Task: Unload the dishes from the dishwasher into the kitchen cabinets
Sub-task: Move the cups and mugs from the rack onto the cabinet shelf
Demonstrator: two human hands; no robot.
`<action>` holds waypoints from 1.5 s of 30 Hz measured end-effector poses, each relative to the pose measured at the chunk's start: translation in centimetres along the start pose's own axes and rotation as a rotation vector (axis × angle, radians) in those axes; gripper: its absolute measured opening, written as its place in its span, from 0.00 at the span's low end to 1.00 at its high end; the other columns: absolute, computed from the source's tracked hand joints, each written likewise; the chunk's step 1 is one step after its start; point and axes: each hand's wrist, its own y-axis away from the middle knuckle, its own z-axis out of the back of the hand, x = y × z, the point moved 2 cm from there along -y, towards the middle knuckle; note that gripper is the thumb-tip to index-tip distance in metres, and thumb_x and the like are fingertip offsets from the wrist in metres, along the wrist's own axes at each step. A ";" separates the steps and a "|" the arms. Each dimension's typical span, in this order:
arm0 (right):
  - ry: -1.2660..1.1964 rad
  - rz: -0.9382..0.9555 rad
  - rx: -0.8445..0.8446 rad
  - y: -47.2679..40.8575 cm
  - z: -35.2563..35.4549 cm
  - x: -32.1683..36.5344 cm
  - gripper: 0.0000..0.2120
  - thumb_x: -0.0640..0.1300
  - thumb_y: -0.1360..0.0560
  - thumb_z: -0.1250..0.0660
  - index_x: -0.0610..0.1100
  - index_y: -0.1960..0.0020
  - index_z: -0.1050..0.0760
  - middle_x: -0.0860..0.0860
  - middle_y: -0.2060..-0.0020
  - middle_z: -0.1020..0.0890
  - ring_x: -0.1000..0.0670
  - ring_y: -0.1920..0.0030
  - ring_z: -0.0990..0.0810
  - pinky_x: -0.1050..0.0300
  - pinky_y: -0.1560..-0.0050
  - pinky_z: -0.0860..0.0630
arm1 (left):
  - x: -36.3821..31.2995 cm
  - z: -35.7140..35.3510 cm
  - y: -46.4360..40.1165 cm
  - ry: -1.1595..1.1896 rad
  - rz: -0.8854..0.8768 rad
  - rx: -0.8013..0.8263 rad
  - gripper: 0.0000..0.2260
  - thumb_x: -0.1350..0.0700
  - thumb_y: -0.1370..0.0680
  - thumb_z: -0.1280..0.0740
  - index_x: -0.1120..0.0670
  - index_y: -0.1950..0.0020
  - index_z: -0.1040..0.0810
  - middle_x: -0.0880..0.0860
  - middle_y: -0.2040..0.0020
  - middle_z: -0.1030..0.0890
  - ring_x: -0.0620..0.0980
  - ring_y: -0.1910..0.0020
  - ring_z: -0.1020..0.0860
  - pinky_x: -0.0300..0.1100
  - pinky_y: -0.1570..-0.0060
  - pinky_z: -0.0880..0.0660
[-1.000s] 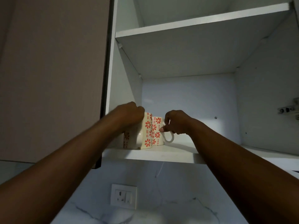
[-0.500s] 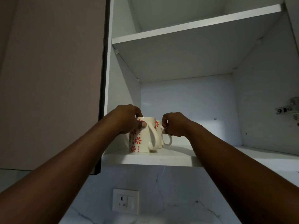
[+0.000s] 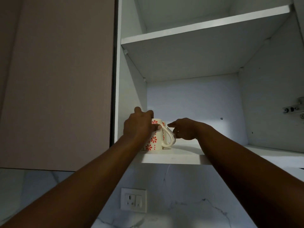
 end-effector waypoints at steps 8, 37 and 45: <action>-0.212 -0.017 -0.523 1.8 1.6 -0.3 0.12 0.43 0.23 0.37 0.46 0.40 0.24 0.43 0.43 0.20 0.42 0.46 0.21 0.50 0.46 0.23 | -0.6 -1.4 0.3 -0.129 0.008 -0.008 0.24 0.39 0.23 0.39 0.50 0.32 0.32 0.58 0.40 0.28 0.55 0.46 0.24 0.44 0.50 0.26; 0.117 0.079 -0.462 33.2 3.1 19.2 0.16 0.40 0.24 0.38 0.43 0.36 0.29 0.42 0.46 0.20 0.41 0.50 0.22 0.48 0.51 0.24 | 1.2 14.8 26.8 -0.094 -0.199 0.003 0.11 0.54 0.20 0.40 0.58 0.41 0.25 0.58 0.47 0.23 0.57 0.51 0.24 0.47 0.56 0.28; 0.023 -0.016 -0.262 43.7 2.3 19.1 0.18 0.44 0.23 0.38 0.44 0.34 0.32 0.44 0.46 0.21 0.43 0.49 0.23 0.49 0.51 0.25 | -2.2 17.1 36.3 0.053 -0.224 0.143 0.13 0.51 0.19 0.41 0.55 0.37 0.25 0.55 0.42 0.23 0.53 0.47 0.23 0.42 0.51 0.28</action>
